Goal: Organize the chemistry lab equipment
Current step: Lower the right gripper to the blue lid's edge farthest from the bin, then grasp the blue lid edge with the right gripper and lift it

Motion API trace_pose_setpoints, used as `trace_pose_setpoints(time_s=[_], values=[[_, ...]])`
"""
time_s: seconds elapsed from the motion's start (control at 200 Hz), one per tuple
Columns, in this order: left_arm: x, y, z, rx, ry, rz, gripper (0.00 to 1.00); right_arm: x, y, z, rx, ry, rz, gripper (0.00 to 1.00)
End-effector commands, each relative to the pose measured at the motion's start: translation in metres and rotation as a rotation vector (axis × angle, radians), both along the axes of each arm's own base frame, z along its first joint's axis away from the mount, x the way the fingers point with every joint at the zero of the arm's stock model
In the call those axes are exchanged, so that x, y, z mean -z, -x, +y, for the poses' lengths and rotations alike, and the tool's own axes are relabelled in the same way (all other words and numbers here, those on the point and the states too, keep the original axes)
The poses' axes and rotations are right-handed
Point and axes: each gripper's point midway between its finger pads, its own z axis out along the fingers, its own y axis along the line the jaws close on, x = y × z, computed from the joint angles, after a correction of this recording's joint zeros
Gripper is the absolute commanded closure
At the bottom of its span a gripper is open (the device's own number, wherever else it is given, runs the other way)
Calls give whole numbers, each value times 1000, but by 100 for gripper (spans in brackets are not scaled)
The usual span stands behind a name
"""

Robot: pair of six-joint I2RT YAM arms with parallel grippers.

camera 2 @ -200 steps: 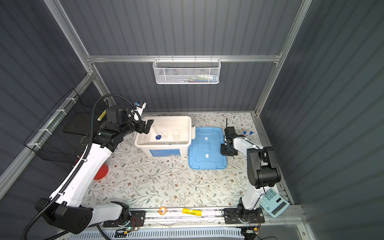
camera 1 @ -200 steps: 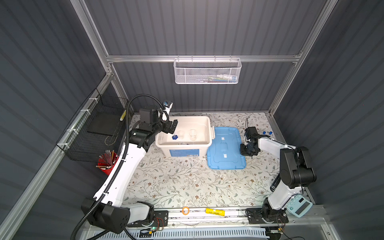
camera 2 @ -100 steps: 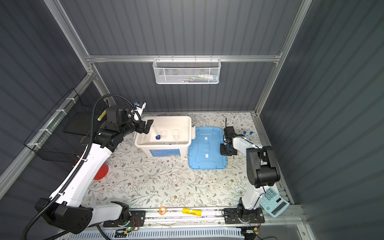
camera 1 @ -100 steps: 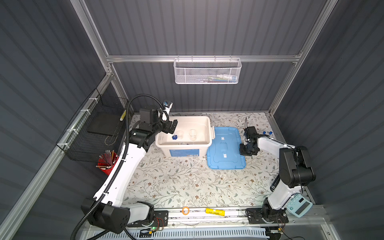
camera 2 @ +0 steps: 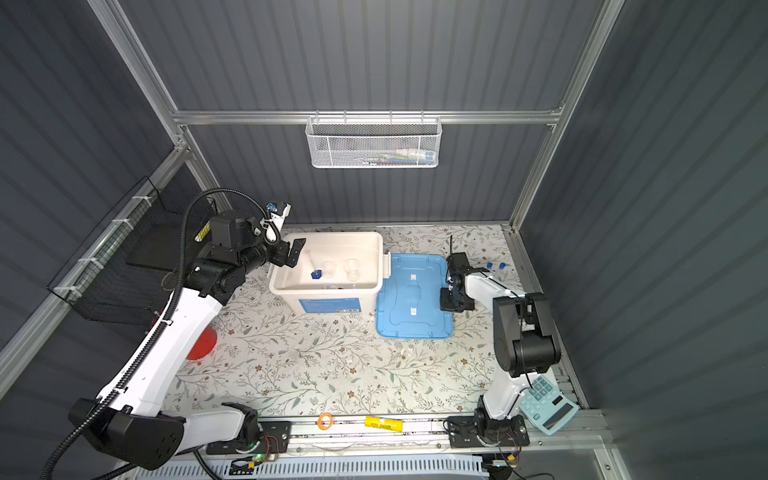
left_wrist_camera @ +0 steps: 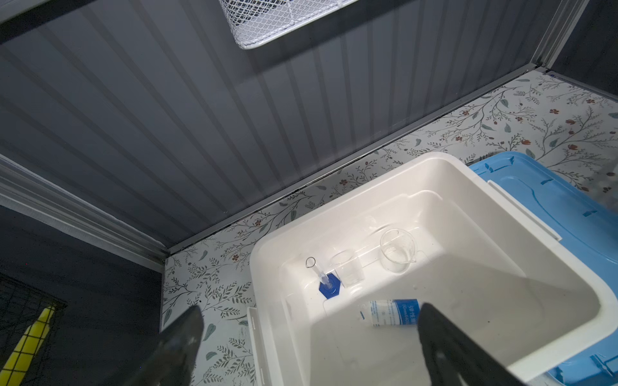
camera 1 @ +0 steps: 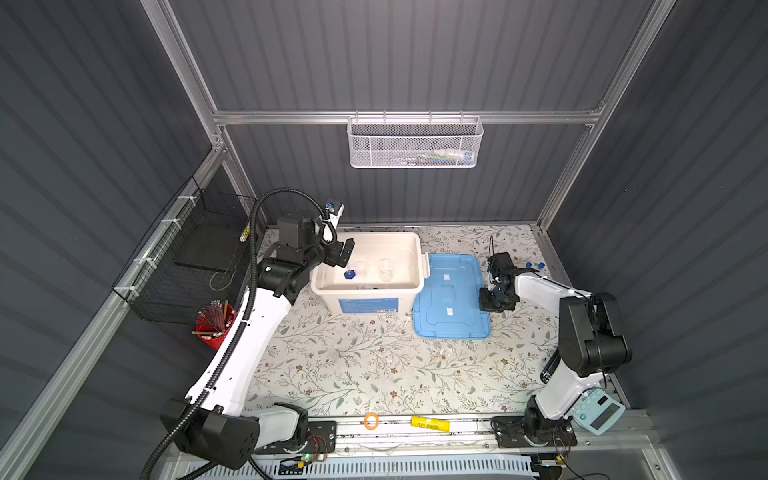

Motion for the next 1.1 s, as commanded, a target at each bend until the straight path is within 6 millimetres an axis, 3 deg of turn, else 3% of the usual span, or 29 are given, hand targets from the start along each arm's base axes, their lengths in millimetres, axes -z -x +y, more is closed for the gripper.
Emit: trace_pose_setpoints(time_s=[0.0,0.06,0.56,1.091], values=[[-14,6,7,-11,-6,-45,0,-27,-6,8,-7,-8,-51,99],[4,6,7,-8,-24,-9,0,-32,-6,10,-11,-6,-59,100],[26,7,7,5,-57,8,0,-91,-2,14,-28,71,-128,100],[27,12,6,16,-47,4,0,-153,-11,-2,-51,171,-213,100]])
